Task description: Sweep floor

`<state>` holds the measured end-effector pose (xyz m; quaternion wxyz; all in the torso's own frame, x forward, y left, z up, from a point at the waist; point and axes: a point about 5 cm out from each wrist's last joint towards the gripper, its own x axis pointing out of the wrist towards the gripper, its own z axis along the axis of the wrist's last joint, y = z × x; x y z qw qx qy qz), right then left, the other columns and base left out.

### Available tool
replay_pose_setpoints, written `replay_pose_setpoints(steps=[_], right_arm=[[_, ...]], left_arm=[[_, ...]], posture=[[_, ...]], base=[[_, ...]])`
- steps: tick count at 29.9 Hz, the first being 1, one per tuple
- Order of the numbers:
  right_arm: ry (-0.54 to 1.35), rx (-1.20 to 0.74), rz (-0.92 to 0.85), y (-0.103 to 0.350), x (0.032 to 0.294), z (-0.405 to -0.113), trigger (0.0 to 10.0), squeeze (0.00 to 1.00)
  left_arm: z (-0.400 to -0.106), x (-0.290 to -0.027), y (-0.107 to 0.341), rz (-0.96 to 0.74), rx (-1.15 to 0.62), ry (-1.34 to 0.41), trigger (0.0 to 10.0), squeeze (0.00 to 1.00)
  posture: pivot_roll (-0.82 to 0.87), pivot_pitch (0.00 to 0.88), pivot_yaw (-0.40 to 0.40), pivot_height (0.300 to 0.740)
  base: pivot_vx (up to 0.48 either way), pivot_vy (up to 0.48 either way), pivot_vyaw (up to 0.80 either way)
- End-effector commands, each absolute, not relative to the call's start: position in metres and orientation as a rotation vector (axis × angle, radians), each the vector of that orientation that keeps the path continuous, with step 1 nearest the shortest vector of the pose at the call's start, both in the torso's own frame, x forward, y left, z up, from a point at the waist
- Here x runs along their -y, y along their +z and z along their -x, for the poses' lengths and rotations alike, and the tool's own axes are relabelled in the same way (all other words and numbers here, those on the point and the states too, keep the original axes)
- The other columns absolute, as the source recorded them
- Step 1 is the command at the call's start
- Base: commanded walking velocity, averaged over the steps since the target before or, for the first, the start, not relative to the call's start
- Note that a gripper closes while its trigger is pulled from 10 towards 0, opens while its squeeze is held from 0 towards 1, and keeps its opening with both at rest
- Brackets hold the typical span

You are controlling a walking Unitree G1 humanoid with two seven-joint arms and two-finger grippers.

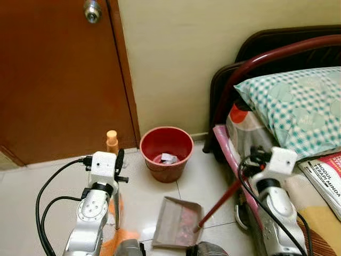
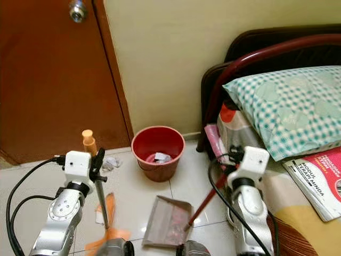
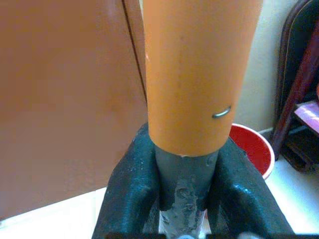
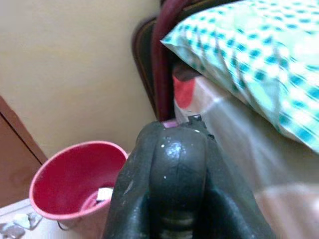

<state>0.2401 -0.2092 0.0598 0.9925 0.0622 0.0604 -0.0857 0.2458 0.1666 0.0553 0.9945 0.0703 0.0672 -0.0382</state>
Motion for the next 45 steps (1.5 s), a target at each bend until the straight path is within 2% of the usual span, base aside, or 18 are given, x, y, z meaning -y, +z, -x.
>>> replay_pose_setpoints(steps=[1, 8, 9, 10, 11, 12, 13, 15, 16, 26, 33, 36, 39, 45], right_arm=[[-0.192, -0.078, -0.118, 0.068, 0.214, -0.239, 10.0, 0.0], [-0.246, -0.117, -0.167, 0.056, 0.217, -0.222, 10.0, 0.0], [-0.257, -0.131, -0.179, 0.054, 0.219, -0.218, 9.6, 0.0], [-0.247, -0.133, -0.174, 0.053, 0.218, -0.216, 4.9, 0.0], [-0.241, -0.133, -0.173, 0.054, 0.218, -0.215, 4.9, 0.0], [-0.237, -0.141, -0.161, 0.053, 0.218, -0.213, 0.2, 0.0], [-0.237, -0.145, -0.156, 0.052, 0.219, -0.213, 0.2, 0.0], [-0.242, -0.155, -0.144, 0.051, 0.22, -0.214, 4.3, 0.0], [-0.236, -0.156, -0.135, 0.052, 0.219, -0.216, 9.9, 0.0], [-0.073, -0.083, -0.047, 0.07, 0.197, -0.245, 10.0, 0.0], [-0.088, -0.085, -0.055, 0.071, 0.201, -0.252, 10.0, 0.0], [-0.06, -0.086, -0.036, 0.072, 0.198, -0.256, 10.0, 0.0], [-0.041, -0.088, -0.016, 0.072, 0.197, -0.259, 10.0, 0.0], [-0.028, -0.078, 0.018, 0.074, 0.196, -0.272, 10.0, 0.0]], left_arm=[[-0.243, -0.172, 0.054, -0.145, -0.134, -0.072, 10.0, 0.0], [-0.242, -0.18, 0.054, -0.167, -0.117, -0.054, 10.0, 0.0], [-0.241, -0.18, 0.055, -0.168, -0.113, -0.051, 10.0, 0.0], [-0.239, -0.179, 0.056, -0.171, -0.114, -0.057, 10.0, 0.0], [-0.238, -0.179, 0.055, -0.173, -0.114, -0.06, 10.0, 0.0], [-0.237, -0.177, 0.054, -0.179, -0.119, -0.074, 10.0, 0.0], [-0.236, -0.175, 0.054, -0.182, -0.12, -0.081, 10.0, 0.0], [-0.235, -0.173, 0.055, -0.191, -0.114, -0.089, 10.0, 0.0], [-0.235, -0.171, 0.057, -0.187, -0.104, -0.092, 10.0, 0.0], [-0.234, -0.164, 0.053, -0.155, -0.125, -0.115, 10.0, 0.0], [-0.241, -0.16, 0.066, -0.156, -0.07, -0.107, 10.0, 0.0], [-0.247, -0.151, 0.076, -0.17, -0.021, -0.139, 10.0, 0.0], [-0.25, -0.14, 0.086, -0.108, -0.004, -0.182, 10.0, 0.0], [-0.254, -0.11, 0.105, -0.027, -0.001, -0.355, 10.0, 0.0]], posture=[[0.01, 0.0, 0.015, 0.74], [-0.02, 0.0, 0.022, 0.74], [-0.02, 0.0, 0.021, 0.74], [-0.02, 0.0, 0.022, 0.74], [-0.02, 0.0, 0.022, 0.74], [-0.03, 0.0, 0.02, 0.74], [-0.03, 0.0, 0.018, 0.74], [-0.03, 0.0, 0.01, 0.74], [-0.03, 0.0, 0.004, 0.74], [-0.02, 0.011, 0.001, 0.74], [-0.02, 0.035, -0.018, 0.74], [-0.02, 0.044, -0.031, 0.74], [-0.02, 0.047, -0.037, 0.74], [-0.02, 0.059, -0.041, 0.74]], base=[[0.0, 0.0, 0.0], [0.0, 0.0, 0.0], [0.0, 0.0, 0.0], [0.0, 0.0, 0.0], [0.0, 0.0, 0.0], [0.0, 0.0, 0.0], [0.0, 0.0, 0.0], [0.0, 0.0, 0.0], [0.0, 0.0, 0.0], [0.0, 0.0, 0.0], [0.0, 0.0, 0.0], [0.0, 0.0, 0.0], [0.0, 0.0, 0.0], [0.0, 0.0, 0.0]])
